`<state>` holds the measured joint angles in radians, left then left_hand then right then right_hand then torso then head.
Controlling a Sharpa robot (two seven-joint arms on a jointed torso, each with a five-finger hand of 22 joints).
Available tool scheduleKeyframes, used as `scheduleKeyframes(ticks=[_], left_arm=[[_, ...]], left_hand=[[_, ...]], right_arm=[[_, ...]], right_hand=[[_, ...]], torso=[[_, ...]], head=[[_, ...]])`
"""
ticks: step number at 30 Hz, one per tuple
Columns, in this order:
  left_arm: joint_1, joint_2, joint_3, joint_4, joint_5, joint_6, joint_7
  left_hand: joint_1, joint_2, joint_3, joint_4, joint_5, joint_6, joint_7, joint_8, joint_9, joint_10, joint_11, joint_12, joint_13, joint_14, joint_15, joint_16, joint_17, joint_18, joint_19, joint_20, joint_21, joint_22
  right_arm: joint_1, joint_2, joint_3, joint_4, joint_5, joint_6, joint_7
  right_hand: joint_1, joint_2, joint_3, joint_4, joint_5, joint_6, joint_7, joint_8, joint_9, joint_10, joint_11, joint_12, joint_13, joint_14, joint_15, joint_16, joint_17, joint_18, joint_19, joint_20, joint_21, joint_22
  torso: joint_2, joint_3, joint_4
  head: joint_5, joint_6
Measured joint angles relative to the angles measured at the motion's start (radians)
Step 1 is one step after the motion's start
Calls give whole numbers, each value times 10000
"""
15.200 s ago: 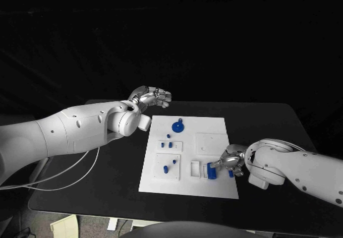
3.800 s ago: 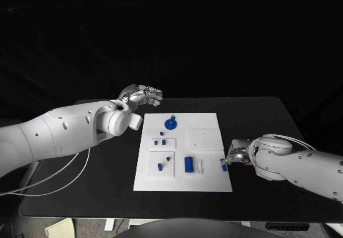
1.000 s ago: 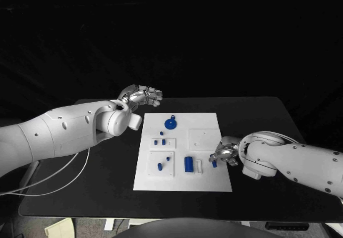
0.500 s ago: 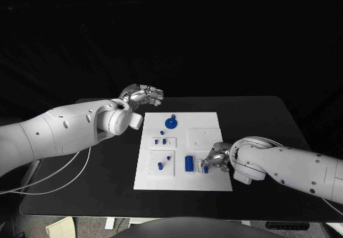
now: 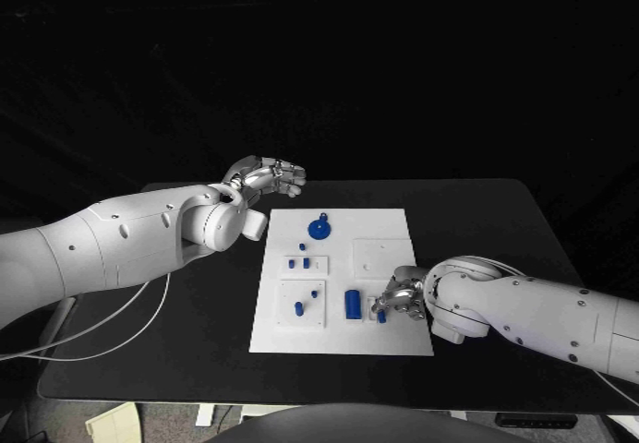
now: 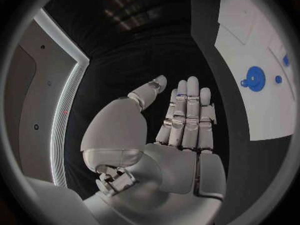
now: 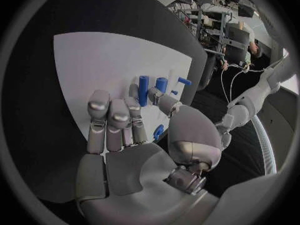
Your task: Assemble the parts on the task board
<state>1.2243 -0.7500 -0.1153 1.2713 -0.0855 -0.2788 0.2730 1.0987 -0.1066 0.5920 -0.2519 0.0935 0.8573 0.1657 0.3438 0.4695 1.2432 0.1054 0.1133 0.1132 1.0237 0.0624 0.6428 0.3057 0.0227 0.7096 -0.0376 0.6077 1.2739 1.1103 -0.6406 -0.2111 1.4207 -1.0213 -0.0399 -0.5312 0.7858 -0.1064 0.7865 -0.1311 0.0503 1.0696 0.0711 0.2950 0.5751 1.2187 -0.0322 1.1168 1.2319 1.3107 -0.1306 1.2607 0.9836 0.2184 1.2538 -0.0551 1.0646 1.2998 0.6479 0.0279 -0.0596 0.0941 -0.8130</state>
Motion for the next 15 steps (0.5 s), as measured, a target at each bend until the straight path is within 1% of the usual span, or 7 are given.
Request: scheduleKeyframes(ticks=[10,15], left_arm=[[0,5,0,-3,0,3,-3],[0,6,0,-3,0,5,-5]], left_hand=[[0,0,0,0,0,0,0,0,-9,0,0,0,0,0,0,0,8,1,0,0,0,7],[0,0,0,0,0,0,0,0,-8,0,0,0,0,0,0,0,17,1,0,0,0,9]], right_arm=[[-16,154,2,-36,-96,-19,39],[-52,206,2,-161,-119,-13,45]], right_hand=[[0,0,0,0,0,4,-5,1,4,-1,1,0,-1,3,3,0,0,1,0,0,0,0],[0,0,0,0,0,13,-15,1,-30,-2,1,0,-1,4,5,0,0,1,0,0,0,-1]], torso=[[-1,-4,0],[-3,-5,0]], head=[[35,-13],[58,-26]])
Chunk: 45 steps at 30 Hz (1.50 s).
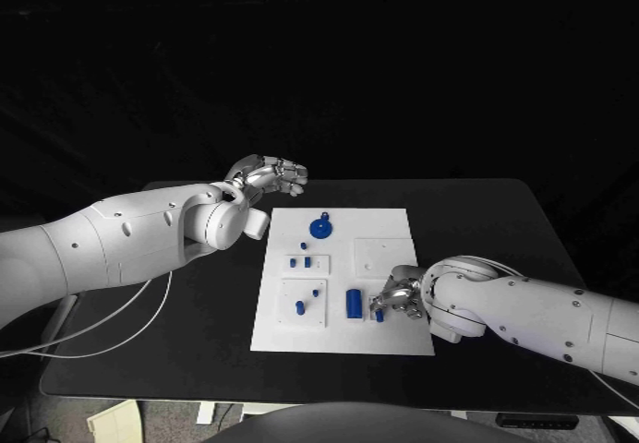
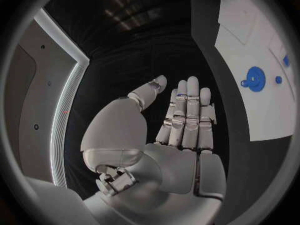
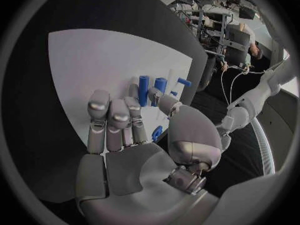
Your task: Assemble the parts on the task board
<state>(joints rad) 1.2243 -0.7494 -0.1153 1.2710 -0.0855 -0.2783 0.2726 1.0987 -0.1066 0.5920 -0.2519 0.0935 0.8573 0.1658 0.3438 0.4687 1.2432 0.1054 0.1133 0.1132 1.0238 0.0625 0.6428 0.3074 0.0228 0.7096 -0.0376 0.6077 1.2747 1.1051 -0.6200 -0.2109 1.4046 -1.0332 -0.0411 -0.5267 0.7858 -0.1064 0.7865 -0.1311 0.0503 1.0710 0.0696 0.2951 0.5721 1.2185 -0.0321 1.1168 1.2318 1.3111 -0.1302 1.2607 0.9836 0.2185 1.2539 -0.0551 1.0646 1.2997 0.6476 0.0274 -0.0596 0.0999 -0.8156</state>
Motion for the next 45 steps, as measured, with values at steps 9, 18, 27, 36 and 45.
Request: scheduleKeyframes(ticks=[9,18,27,36,45], left_arm=[[0,-2,0,0,0,3,-4],[0,-2,0,-3,0,8,-9],[0,-7,0,-2,0,15,-16],[0,-10,0,-2,0,21,-19],[0,-15,0,-2,0,24,-22]], left_hand=[[0,0,-23,22,0,0,0,0,0,0,0,0,0,0,0,0,0,-1,0,0,0,-1],[0,0,-23,23,0,0,0,0,1,0,0,0,0,0,0,0,12,0,0,0,0,-3],[0,0,-23,23,0,0,0,0,2,0,0,0,0,0,0,-40,24,0,0,0,0,7],[0,0,-23,22,0,0,0,0,2,0,0,0,1,0,0,-40,32,0,0,0,-40,5],[0,0,-23,22,0,0,0,0,-7,0,0,0,0,0,0,-40,43,0,0,0,-40,15]], right_arm=[[-46,96,-18,-137,-14,6,10],[-68,158,-19,-216,-39,5,10],[-87,189,-22,-238,-66,-8,10],[-98,194,-27,-249,-72,-56,19],[-102,180,-28,-240,-74,-107,50]], right_hand=[[-67,-11,-27,-27,0,1,-2,0,10,-1,1,-56,-1,2,2,0,0,1,0,0,0,0],[-116,-41,-71,-14,0,2,-4,-51,3,-2,1,-57,-1,4,4,0,-11,1,0,0,0,-1],[-266,-191,-193,2,0,1,-3,-49,-15,-22,-16,-98,-1,5,6,0,-11,1,0,0,0,-14],[-499,-424,-667,-3,0,-32,29,-59,-45,-72,0,-173,-13,16,18,0,-10,1,0,0,0,-33],[-590,-438,-870,-13,0,-34,29,-87,-88,-142,-1,-173,-13,-17,-11,-3,-10,1,-1,1,0,-43]], torso=[[-1,-6,0],[-1,-2,-2],[0,-1,-2],[0,-1,-2],[0,-1,-6]], head=[[38,-11],[59,-4],[80,-2],[105,-15],[135,-26]])
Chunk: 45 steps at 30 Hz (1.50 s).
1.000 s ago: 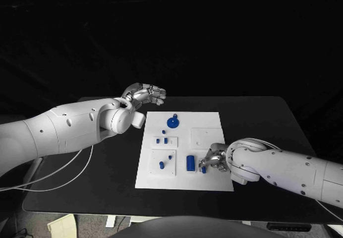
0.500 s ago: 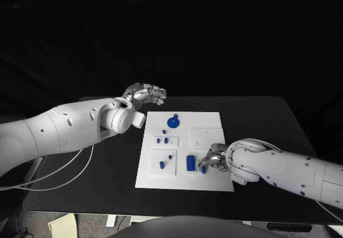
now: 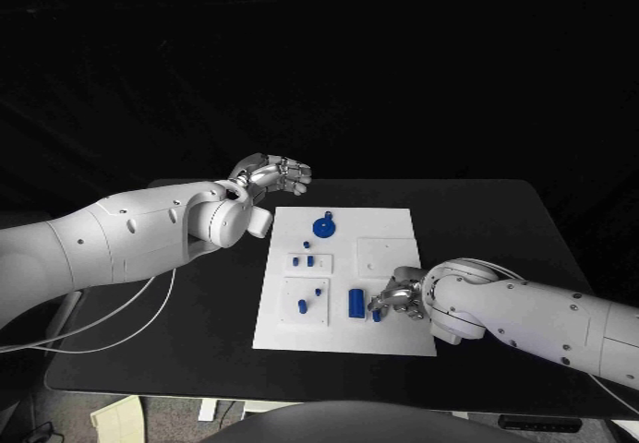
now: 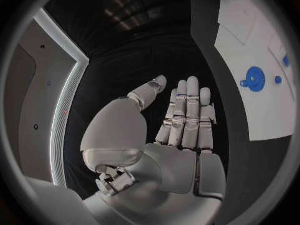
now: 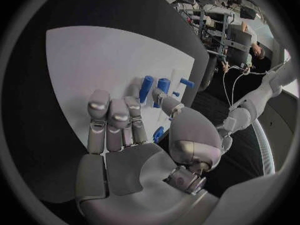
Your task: Assemble the parts on the task board
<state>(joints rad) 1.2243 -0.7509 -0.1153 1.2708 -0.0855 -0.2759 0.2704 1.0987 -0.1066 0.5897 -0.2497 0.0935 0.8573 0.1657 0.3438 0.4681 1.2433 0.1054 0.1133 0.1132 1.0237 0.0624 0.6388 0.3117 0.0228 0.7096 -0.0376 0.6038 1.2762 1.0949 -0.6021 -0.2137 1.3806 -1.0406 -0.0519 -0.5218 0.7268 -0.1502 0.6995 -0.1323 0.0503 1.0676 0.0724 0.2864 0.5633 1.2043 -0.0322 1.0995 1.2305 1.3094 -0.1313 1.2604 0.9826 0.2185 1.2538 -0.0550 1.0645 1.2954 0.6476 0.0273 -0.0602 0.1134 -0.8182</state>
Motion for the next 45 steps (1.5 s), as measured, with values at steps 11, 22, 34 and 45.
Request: scheduleKeyframes(ticks=[11,22,34,45], left_arm=[[0,0,0,-1,0,4,-3],[0,-14,0,-6,0,7,-4],[0,-17,0,-1,0,10,-6],[0,-17,-2,0,0,12,-9]], left_hand=[[0,0,0,0,0,0,0,0,1,0,0,0,0,0,0,0,10,0,0,0,0,-1],[0,0,0,0,0,0,0,0,1,0,0,0,0,0,0,-39,19,0,0,0,0,7],[0,0,1,-1,0,0,0,0,2,0,0,0,0,0,0,-39,29,0,0,0,0,6],[0,0,1,-1,0,0,0,42,3,0,0,0,0,0,0,-38,41,-1,0,0,0,15]], right_arm=[[-3,-205,4,178,8,-32,177],[-7,-747,5,602,58,22,601],[-88,-890,4,782,41,200,759],[-157,-850,4,777,-71,290,774]], right_hand=[[-67,-106,-96,-41,0,-2,1,-32,6,-1,1,-38,-9,-1,1,-32,-10,21,-26,-22,-4,-11],[173,-723,-317,-153,0,-81,43,-32,6,-163,19,-164,-69,-14,13,-65,-10,29,-17,-61,-8,-48],[456,-572,-524,-360,0,-96,28,-31,6,-162,19,-164,-61,-16,15,-67,-9,30,-53,-96,-9,-59],[891,-137,-618,-596,0,-96,27,-31,15,-162,19,-164,-16,-16,15,-66,-8,29,-55,-93,-9,-68]], torso=[[0,5,1],[0,12,0],[-1,10,-11],[-2,1,0]], head=[[14,-2],[10,12],[5,5],[-24,4]])
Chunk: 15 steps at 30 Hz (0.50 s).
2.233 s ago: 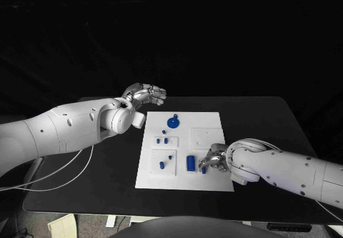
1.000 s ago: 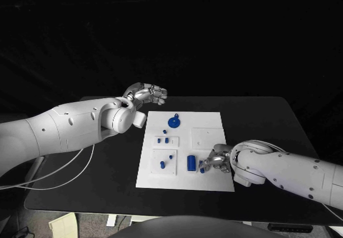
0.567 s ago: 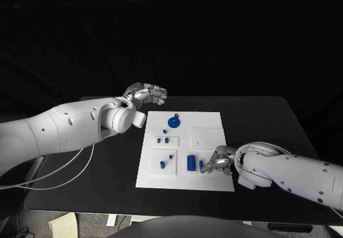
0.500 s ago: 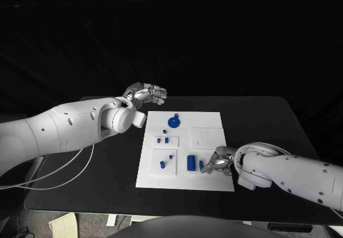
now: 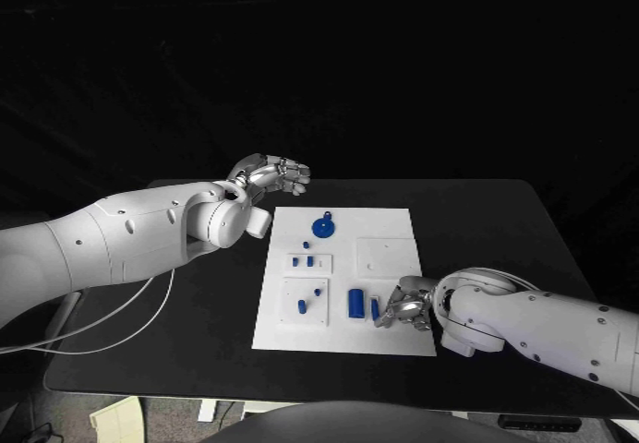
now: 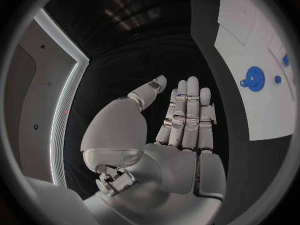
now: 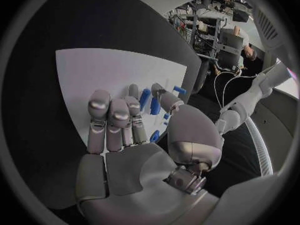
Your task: Assemble the parts on the task board
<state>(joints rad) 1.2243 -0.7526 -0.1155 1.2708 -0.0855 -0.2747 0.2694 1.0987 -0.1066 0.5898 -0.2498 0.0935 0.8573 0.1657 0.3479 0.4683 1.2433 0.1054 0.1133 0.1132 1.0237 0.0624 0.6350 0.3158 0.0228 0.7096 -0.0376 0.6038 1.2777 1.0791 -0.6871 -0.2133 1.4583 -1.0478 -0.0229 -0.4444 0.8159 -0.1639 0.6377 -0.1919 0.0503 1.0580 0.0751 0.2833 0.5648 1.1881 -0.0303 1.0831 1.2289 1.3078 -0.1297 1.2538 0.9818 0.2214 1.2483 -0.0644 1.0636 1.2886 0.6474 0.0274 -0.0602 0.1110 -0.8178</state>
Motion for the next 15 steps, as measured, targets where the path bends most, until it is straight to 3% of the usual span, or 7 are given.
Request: scheduleKeyframes(ticks=[5,8,9,15], left_arm=[[0,-3,0,2,0,1,-1],[0,-3,0,2,0,1,-2],[0,-4,0,2,0,1,-2],[0,-7,-1,2,0,2,-3]], left_hand=[[0,0,0,0,0,0,0,0,-9,0,0,0,0,0,0,0,10,0,0,0,0,-1],[0,0,0,0,0,0,0,0,-8,0,0,0,0,0,0,0,10,0,0,0,0,-1],[0,0,1,0,0,0,0,0,-9,0,0,0,0,0,0,0,10,0,0,0,0,-1],[0,0,1,-1,0,0,0,0,-8,0,0,0,0,0,0,0,19,0,0,0,0,-2]], right_arm=[[-14,18,0,-42,-70,-2,-14],[-18,33,0,-65,-92,-12,-25],[-22,42,0,-80,-104,-18,-29],[-27,64,0,-129,-117,-42,-52]], right_hand=[[20,337,0,0,0,1,-1,0,0,0,0,0,0,0,1,0,0,1,0,1,0,0],[-33,398,0,0,0,1,-2,0,0,0,0,0,7,0,2,1,0,1,-1,2,0,0],[-31,525,6,6,0,1,-2,0,0,4,-4,0,8,0,2,1,0,1,-1,2,0,0],[-195,687,143,144,0,2,-4,0,-19,39,-38,0,18,1,3,1,0,1,-1,4,0,-12]], torso=[[0,-7,4],[0,-7,4],[0,-6,4],[0,0,1]], head=[[-2,-4],[-2,-12],[-2,-16],[3,-25]])
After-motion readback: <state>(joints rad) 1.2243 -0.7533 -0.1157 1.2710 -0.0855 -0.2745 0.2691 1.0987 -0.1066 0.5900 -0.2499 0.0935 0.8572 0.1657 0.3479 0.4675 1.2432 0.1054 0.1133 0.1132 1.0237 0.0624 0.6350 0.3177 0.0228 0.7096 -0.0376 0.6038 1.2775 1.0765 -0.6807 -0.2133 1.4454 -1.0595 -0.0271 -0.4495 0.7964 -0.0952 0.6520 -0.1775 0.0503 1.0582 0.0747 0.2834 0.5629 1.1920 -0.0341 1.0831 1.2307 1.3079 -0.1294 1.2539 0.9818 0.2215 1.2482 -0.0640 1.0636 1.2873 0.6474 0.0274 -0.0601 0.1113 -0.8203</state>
